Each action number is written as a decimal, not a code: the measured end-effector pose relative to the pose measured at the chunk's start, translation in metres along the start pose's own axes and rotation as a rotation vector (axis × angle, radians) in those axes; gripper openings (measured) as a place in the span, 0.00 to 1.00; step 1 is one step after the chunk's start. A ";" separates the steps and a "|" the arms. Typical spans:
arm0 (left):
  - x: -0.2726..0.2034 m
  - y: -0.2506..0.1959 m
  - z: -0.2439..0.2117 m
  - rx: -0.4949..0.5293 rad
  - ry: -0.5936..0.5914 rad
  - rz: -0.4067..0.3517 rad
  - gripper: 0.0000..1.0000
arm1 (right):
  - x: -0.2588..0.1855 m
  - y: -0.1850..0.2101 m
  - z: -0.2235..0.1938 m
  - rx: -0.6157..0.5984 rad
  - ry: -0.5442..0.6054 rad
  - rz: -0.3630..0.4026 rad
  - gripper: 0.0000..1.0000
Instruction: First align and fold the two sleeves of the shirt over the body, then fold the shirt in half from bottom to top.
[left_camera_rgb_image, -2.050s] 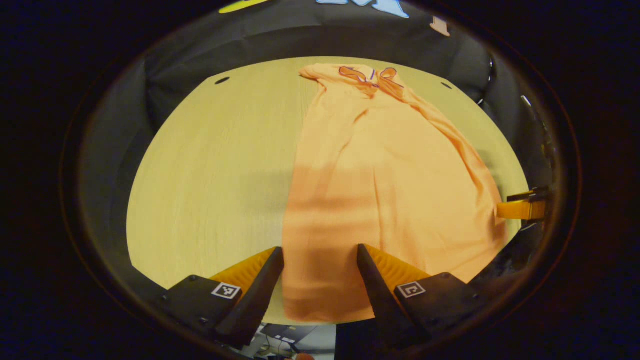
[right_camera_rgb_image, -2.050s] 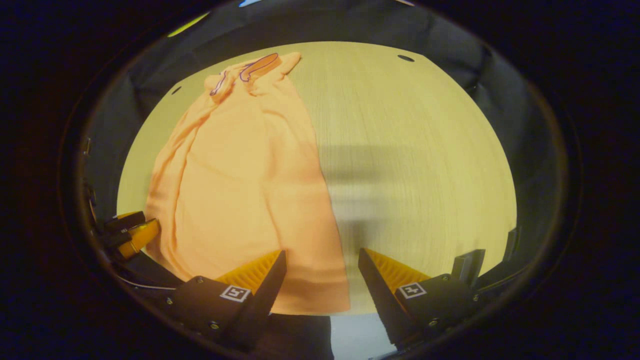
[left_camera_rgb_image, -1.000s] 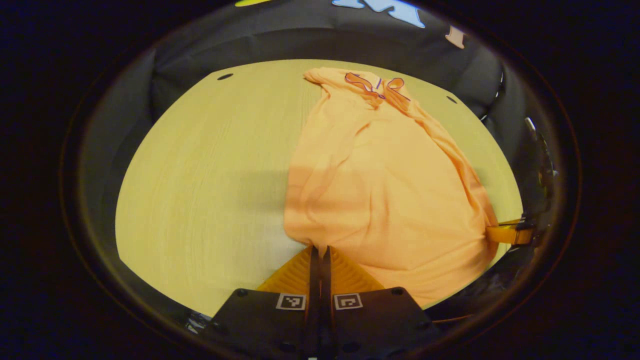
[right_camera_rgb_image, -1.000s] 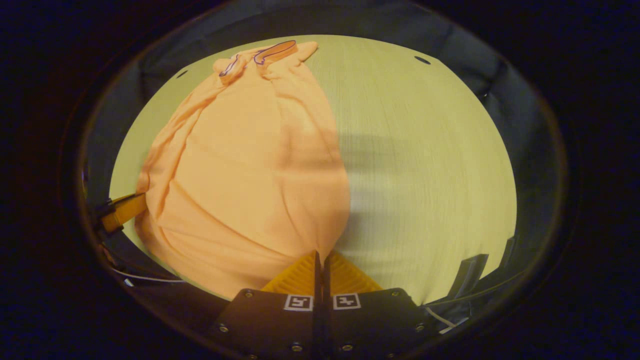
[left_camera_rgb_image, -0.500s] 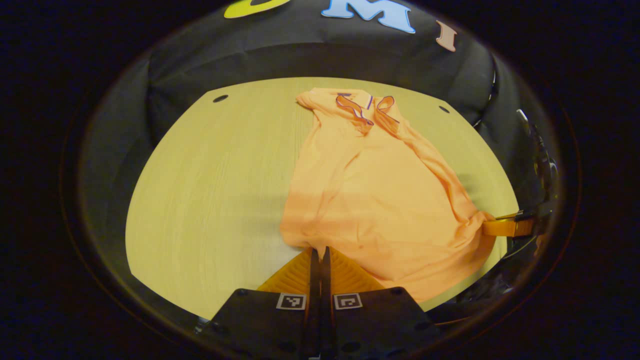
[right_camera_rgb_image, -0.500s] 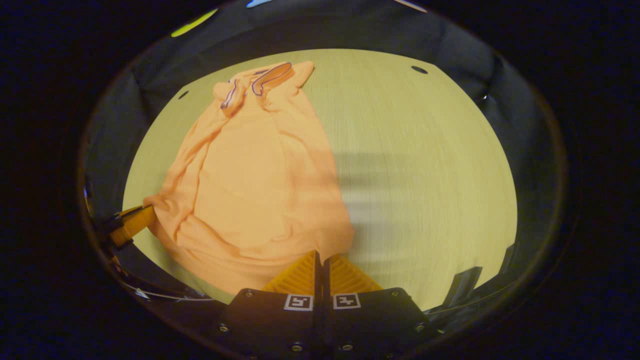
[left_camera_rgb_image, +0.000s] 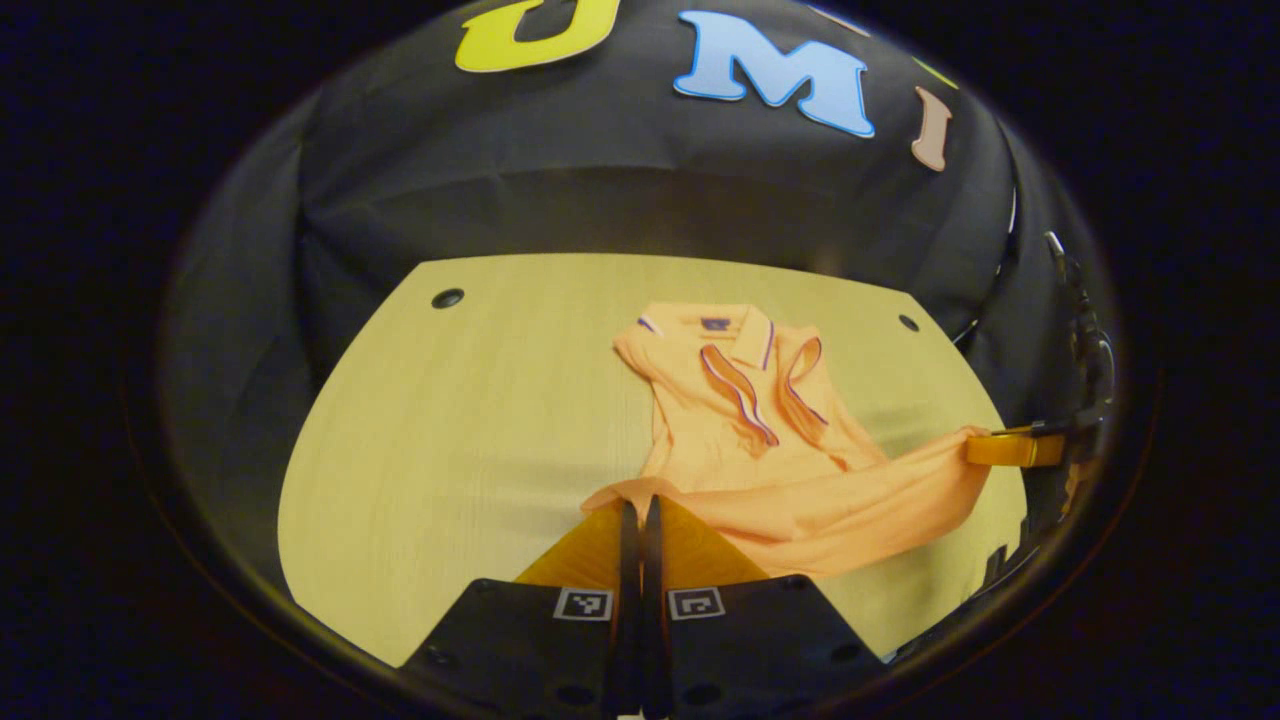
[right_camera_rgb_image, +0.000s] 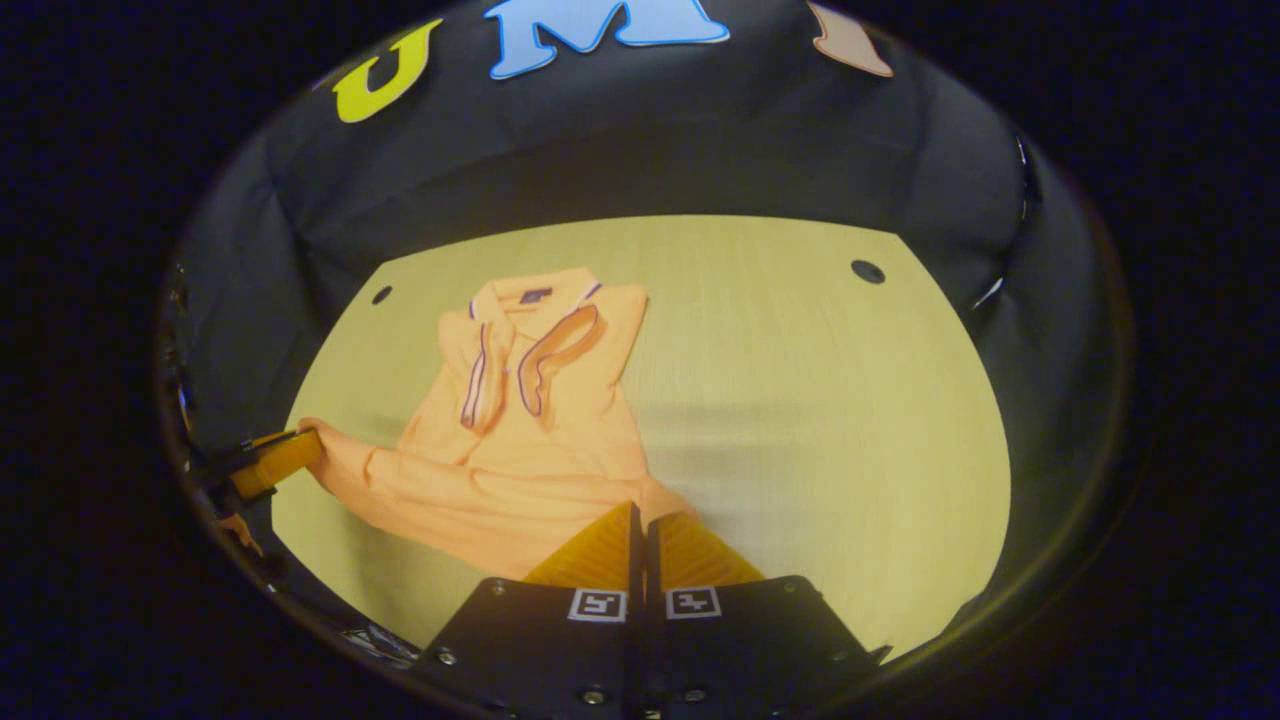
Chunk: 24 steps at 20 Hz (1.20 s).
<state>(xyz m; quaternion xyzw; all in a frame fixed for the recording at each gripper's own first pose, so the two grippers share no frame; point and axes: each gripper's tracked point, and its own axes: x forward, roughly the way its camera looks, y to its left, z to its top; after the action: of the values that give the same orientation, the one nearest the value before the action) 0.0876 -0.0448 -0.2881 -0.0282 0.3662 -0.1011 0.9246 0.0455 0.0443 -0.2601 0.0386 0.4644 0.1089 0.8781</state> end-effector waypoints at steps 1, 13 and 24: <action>0.010 0.002 0.019 -0.005 -0.025 -0.002 0.06 | 0.008 0.000 0.018 0.001 -0.023 0.003 0.00; 0.155 0.021 0.161 0.015 -0.211 -0.014 0.06 | 0.127 -0.015 0.181 0.080 -0.243 0.023 0.00; 0.257 0.025 0.175 0.079 -0.278 -0.002 0.06 | 0.228 -0.024 0.204 0.052 -0.288 0.006 0.00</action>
<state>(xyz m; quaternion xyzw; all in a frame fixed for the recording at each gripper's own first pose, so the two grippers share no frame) 0.3945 -0.0777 -0.3358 -0.0061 0.2302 -0.1115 0.9667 0.3421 0.0795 -0.3327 0.0783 0.3361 0.0929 0.9340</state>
